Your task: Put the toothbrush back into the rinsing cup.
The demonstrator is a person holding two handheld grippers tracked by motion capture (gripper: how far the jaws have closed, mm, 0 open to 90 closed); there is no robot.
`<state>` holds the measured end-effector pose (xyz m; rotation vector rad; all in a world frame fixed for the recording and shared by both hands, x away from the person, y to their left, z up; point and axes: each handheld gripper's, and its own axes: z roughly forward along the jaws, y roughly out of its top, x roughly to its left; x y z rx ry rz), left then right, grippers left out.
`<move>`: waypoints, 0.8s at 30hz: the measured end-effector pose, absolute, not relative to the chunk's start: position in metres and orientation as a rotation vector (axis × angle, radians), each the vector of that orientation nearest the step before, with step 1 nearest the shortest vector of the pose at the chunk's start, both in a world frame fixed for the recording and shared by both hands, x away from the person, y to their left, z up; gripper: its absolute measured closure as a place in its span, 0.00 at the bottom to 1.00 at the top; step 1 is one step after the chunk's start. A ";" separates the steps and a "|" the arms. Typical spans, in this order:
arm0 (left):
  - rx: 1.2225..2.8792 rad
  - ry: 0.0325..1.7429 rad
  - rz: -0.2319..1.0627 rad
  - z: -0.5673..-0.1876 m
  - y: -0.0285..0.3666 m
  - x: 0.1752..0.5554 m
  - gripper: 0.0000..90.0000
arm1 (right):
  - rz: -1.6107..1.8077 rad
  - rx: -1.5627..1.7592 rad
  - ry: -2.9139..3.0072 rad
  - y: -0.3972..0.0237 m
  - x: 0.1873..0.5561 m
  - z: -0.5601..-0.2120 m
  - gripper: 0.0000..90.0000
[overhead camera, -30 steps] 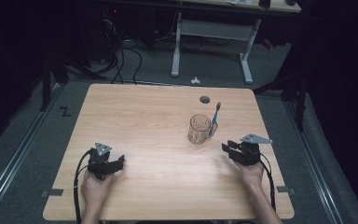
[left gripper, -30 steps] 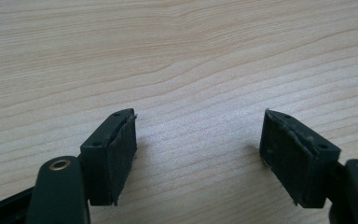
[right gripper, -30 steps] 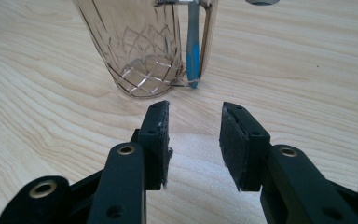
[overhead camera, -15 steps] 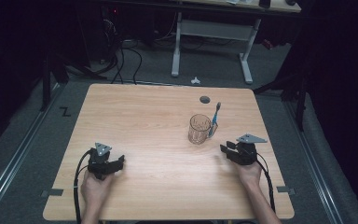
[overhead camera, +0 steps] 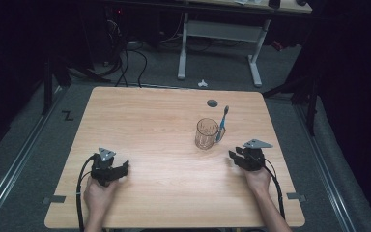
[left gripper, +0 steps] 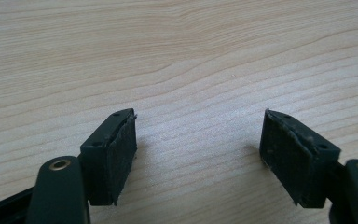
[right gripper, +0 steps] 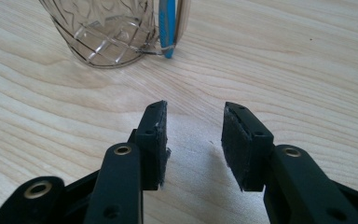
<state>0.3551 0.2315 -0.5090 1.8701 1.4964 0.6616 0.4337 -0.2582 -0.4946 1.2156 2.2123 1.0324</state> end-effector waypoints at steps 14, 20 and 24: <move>1.870 1.496 0.662 -0.509 0.232 0.355 0.31 | 0.956 1.218 2.216 -0.257 0.437 -0.502 0.64; 1.871 1.495 0.661 -0.509 0.232 0.355 0.31 | 0.914 1.194 2.192 -0.255 0.436 -0.502 0.55; 1.871 1.495 0.661 -0.509 0.232 0.355 0.31 | 0.881 1.122 2.186 -0.248 0.432 -0.502 0.55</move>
